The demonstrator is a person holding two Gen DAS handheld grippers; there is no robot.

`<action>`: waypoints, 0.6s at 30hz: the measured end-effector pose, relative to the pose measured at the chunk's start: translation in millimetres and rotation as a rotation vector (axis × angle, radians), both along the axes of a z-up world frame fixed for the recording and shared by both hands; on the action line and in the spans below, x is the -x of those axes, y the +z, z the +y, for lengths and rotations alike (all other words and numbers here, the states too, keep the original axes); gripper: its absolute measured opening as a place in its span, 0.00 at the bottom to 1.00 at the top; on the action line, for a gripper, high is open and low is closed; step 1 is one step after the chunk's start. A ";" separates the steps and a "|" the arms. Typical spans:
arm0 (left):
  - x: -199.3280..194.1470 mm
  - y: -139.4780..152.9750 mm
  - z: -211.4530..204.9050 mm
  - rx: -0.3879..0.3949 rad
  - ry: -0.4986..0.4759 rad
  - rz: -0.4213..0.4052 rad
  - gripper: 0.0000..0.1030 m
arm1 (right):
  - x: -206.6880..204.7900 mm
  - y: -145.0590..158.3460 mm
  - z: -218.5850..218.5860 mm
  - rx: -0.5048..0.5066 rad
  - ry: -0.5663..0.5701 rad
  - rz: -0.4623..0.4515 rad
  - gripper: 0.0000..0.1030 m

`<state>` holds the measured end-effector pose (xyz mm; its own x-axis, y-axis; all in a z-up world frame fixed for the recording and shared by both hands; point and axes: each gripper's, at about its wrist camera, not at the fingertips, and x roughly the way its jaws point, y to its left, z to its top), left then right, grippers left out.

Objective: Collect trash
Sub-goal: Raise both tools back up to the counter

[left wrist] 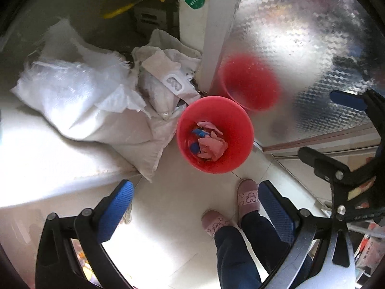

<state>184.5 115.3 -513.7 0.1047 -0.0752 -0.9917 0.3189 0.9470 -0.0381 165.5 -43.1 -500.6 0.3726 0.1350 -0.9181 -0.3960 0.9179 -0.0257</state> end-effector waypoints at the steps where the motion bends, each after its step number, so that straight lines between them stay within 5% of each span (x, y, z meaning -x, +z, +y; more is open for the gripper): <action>1: 4.6 6.0 1.1 0.002 0.008 -0.001 1.00 | 5.6 6.2 1.1 0.015 0.011 -0.009 0.99; 8: 46.7 79.3 11.0 0.018 0.057 -0.028 1.00 | 47.7 69.2 1.2 0.004 0.030 -0.011 0.99; 18: 80.2 253.3 31.5 0.064 0.098 -0.189 1.00 | 91.7 224.7 7.8 -0.082 -0.021 -0.117 0.99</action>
